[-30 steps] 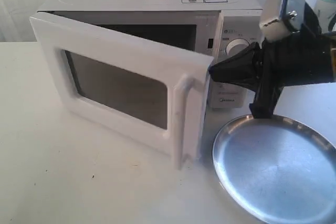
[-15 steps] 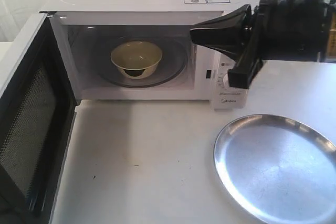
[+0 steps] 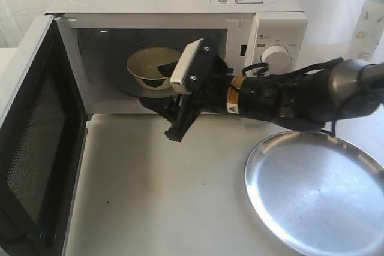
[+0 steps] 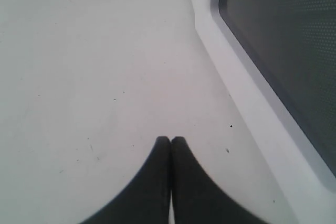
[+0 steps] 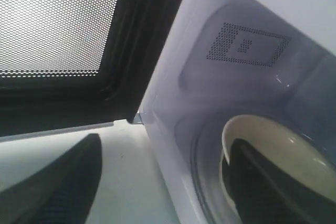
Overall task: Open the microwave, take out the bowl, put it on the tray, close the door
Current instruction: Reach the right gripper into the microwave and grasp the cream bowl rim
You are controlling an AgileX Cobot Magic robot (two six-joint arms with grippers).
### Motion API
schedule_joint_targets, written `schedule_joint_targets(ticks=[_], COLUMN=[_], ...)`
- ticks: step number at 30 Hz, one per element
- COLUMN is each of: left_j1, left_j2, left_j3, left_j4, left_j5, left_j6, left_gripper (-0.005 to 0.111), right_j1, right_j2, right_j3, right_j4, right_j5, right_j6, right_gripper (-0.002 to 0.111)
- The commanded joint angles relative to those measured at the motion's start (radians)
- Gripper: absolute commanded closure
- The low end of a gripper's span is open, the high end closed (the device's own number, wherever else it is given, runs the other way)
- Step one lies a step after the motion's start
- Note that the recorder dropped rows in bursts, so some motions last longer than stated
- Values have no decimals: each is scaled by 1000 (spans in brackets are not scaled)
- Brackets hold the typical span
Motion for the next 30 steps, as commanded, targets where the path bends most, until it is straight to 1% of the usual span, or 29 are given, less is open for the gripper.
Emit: schedule_joint_targets(ticks=[1,5,8,16,17,19,21,24,25,28,30], left_j1=[-5,-5,-5,-5,-5,-5,-5,-5,-5,-5,-5], left_j2=[-2,-2,-2,-2,-2,-2,-2,-2,-2,-2,-2], left_j3=[-3,-3,-3,-3,-3,-3,-3,-3,-3,-3,-3], left_j4=[-6,-6,-6,-6,-6,-6,-6,-6,-6,-6,-6], left_j5=[3,3,3,3,3,3,3,3,3,3,3], left_j6=[0,0,0,0,0,0,0,0,0,0,0], left_gripper=[107,107,107,107,107,107,107,107,107,107,107], right_j1=[50,80,89,89,89,89,89,89,92,102,118], right_j2=[87,142,179,290,302,317,331,335,335,313,291], right_j3=[-118,-232,-324,-481,-495,-509,-516,-516,-516,-514,-514], right_j4=[92,92,100,119,119,119,119,91,89,89,89], right_j5=[87,220,358,532,549,572,566,532,526,540,581], right_j6=[-56,-54,-46,-42,-42,-42,-45,-52,-52,-48,-43], right_gripper=[42,43,43,44,46,55,72,102,108,108,108])
